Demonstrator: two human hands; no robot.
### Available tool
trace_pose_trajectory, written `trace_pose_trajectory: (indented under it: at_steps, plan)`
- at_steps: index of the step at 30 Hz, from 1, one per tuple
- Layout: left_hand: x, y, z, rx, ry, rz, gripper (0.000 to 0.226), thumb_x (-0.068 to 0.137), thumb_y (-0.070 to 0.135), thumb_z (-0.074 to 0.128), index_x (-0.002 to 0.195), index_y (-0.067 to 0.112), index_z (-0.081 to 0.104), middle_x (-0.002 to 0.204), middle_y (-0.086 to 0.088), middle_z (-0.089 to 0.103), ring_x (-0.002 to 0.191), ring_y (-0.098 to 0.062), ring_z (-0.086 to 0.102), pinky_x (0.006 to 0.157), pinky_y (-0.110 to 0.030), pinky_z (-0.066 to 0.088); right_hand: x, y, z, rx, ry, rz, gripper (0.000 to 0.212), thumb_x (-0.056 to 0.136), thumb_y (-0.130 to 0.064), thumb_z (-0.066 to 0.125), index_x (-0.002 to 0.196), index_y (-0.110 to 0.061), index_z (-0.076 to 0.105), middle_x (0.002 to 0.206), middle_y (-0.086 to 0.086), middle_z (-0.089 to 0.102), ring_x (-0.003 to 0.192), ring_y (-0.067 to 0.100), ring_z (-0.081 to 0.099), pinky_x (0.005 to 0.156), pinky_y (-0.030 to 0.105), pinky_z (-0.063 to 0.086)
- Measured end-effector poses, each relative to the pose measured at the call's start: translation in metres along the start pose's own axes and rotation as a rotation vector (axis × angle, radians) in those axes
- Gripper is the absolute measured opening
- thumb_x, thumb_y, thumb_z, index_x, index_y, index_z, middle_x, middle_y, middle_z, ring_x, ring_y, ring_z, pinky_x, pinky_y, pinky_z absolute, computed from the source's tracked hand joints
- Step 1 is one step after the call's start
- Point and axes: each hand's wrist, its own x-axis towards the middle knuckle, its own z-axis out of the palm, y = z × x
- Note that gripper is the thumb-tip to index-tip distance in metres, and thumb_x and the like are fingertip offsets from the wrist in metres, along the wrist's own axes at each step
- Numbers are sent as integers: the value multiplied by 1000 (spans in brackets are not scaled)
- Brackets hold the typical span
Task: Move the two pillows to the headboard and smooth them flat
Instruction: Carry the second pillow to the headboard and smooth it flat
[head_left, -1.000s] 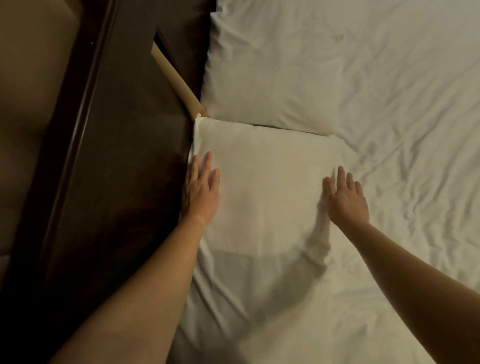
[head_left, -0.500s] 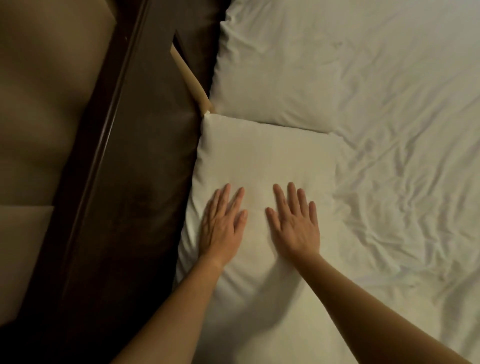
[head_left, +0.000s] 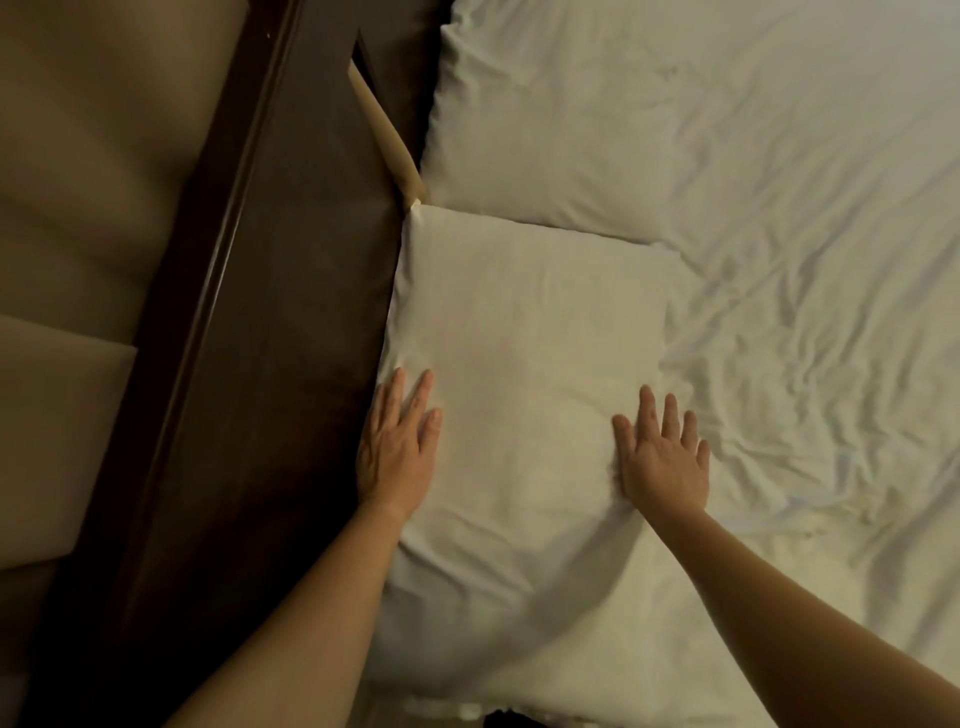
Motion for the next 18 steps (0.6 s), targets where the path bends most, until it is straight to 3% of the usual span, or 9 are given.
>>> trace_pose_trajectory:
  at_steps: [3, 6, 11, 13, 18]
  plan:
    - [-10, 10, -9, -60, 50, -54, 58, 112, 48, 37, 168, 33, 30, 178, -2, 14, 163, -28, 16, 129, -49, 24, -14, -4, -7, 53, 67, 9, 76, 106, -67, 15, 171, -31, -3, 179, 4, -1, 164, 32, 2, 131, 51, 8]
    - [-32, 23, -12, -47, 91, 15, 58, 113, 46, 34, 169, 31, 26, 178, -2, 14, 163, -27, 14, 130, -48, 24, -42, -20, -4, 78, 126, -83, 78, 107, -63, 26, 172, -27, 2, 179, 8, 1, 164, 35, 5, 131, 49, 9]
    - [-77, 52, 8, -27, 110, 248, 60, 112, 43, 38, 168, 25, 29, 177, -6, 20, 164, -26, 13, 131, -47, 22, -102, -51, 34, 5, 148, -319, 73, 109, -66, 15, 171, -33, -4, 179, 3, -9, 164, 29, -8, 132, 47, -3]
    - [-93, 52, 20, 39, 84, 247, 60, 112, 44, 37, 169, 26, 28, 177, -6, 21, 164, -25, 14, 130, -50, 24, -118, -51, 56, 17, 129, -372, 70, 110, -65, 13, 169, -37, -12, 178, -1, -17, 163, 23, -18, 130, 46, -10]
    - [-104, 27, 37, 179, 64, 229, 60, 111, 49, 32, 169, 35, 23, 177, 0, 18, 164, -20, 14, 130, -47, 22, -118, -28, 82, -39, 112, -357, 70, 110, -66, 11, 168, -38, -14, 177, -8, -18, 162, 14, -20, 130, 45, -9]
